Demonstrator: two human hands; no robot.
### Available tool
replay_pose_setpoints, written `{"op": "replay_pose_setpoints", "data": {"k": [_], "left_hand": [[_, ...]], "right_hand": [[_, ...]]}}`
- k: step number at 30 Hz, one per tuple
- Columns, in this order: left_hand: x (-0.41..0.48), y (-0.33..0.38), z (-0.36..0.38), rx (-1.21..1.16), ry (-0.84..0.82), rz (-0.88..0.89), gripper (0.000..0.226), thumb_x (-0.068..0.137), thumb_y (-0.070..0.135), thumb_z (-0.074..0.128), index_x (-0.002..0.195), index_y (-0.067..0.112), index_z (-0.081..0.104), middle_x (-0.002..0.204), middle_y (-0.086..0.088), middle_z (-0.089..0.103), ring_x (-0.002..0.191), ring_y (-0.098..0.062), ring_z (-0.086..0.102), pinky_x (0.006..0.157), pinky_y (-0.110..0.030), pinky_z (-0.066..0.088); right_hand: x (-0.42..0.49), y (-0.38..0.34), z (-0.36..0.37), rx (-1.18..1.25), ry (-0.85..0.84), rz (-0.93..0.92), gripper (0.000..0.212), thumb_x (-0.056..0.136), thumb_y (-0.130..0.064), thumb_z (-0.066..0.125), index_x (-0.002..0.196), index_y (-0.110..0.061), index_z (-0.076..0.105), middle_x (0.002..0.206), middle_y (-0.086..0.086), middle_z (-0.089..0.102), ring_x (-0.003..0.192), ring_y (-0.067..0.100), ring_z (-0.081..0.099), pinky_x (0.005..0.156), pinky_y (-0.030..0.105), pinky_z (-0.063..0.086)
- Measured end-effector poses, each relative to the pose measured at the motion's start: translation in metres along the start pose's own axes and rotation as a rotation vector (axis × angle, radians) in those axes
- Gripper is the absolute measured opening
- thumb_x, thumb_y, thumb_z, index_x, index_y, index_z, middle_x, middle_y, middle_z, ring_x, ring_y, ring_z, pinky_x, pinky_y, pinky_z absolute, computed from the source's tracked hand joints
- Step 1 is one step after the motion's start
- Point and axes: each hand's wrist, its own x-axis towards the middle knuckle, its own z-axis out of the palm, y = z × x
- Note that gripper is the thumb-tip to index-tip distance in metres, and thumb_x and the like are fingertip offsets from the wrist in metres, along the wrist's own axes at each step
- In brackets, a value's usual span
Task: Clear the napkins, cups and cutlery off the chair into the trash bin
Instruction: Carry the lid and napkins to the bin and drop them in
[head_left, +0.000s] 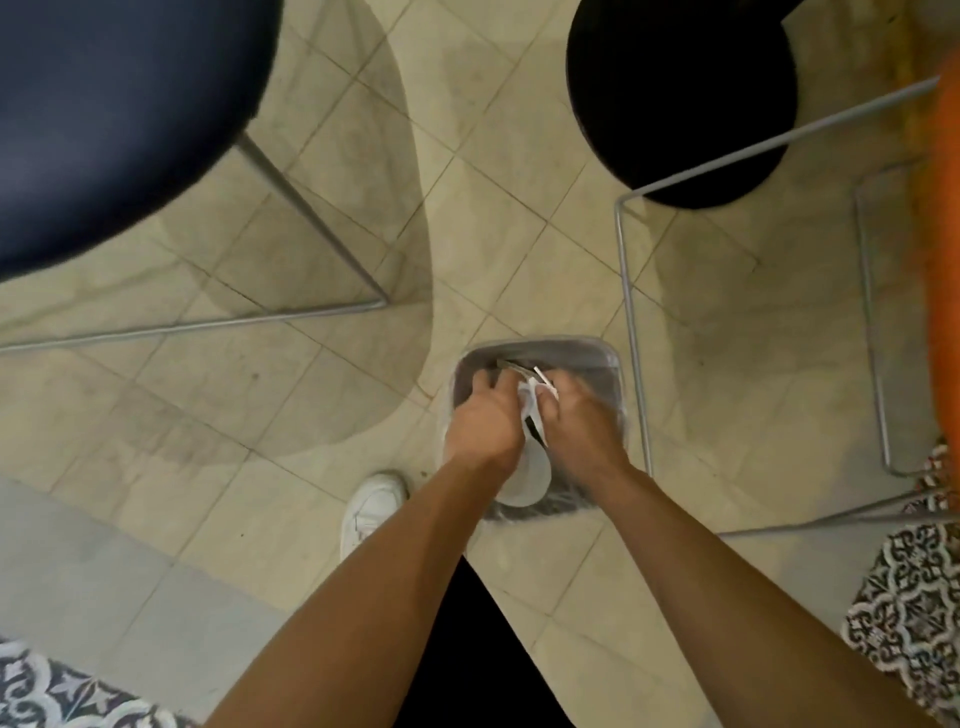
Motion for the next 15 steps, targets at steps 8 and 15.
{"op": "replay_pose_setpoints", "data": {"k": [8,15], "left_hand": [[0.066,-0.013,0.056,0.26,-0.183,-0.06,0.057,0.095,0.02,0.044,0.144,0.013,0.015,0.142,-0.018,0.025,0.118,-0.037,0.047,0.096,-0.048,0.042],[0.096,-0.036,0.09,0.403,-0.193,-0.066,0.059,0.093,0.023,0.048,0.141,0.009,0.017,0.133,-0.018,0.029,0.114,-0.039,0.049,0.088,-0.047,0.045]], "right_hand": [[0.045,0.051,0.057,0.024,0.004,0.122,0.034,0.099,-0.032,0.036,0.129,-0.02,0.047,0.122,0.005,0.052,0.11,0.023,0.053,0.096,0.04,0.044],[0.071,0.082,0.081,-0.001,-0.04,0.124,0.042,0.1,-0.024,0.034,0.141,-0.015,0.038,0.142,0.013,0.038,0.128,0.03,0.041,0.108,0.035,0.032]]}}
